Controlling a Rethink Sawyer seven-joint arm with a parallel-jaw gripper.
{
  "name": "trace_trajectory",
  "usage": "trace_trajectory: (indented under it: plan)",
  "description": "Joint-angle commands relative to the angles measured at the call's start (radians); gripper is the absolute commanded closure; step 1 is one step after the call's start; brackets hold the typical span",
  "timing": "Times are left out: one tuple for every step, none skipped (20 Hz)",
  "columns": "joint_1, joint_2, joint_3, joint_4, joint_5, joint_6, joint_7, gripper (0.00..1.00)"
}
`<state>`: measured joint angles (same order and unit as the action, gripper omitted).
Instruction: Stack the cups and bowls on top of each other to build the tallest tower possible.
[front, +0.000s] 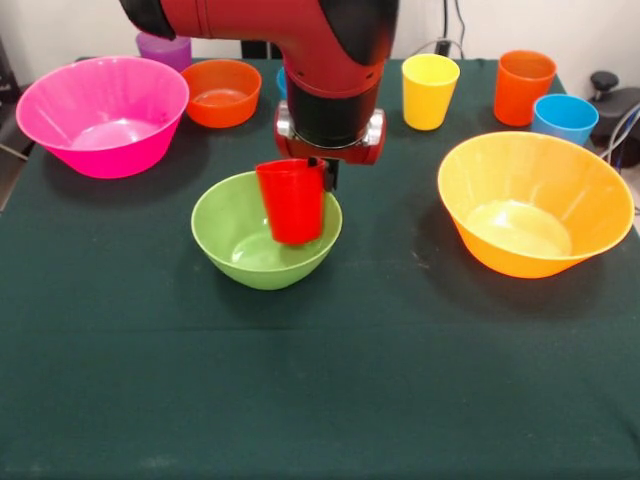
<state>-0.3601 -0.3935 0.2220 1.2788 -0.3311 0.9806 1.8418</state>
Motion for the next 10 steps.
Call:
trace_trajectory:
  plan:
    - [0.037, 0.044, 0.036, -0.078, -0.068, -0.071, -0.044, 1.00]
    - [0.039, 0.050, 0.032, -0.087, -0.069, -0.068, -0.045, 1.00]
    - [0.041, 0.054, 0.030, -0.095, -0.071, -0.069, -0.047, 1.00]
    - [0.041, 0.060, 0.027, -0.102, -0.072, -0.067, -0.046, 1.00]
    - [0.042, 0.064, 0.027, -0.110, -0.074, -0.068, -0.049, 1.00]
    - [0.043, 0.071, 0.026, -0.122, -0.076, -0.063, -0.053, 1.00]
    - [0.043, 0.075, 0.026, -0.131, -0.078, -0.062, -0.059, 1.00]
    - [0.043, 0.077, 0.025, -0.137, -0.079, -0.056, -0.063, 1.00]
    - [0.043, 0.082, 0.024, -0.148, -0.080, -0.048, -0.067, 1.00]
    - [0.044, 0.082, 0.020, -0.149, -0.082, -0.047, -0.069, 1.00]
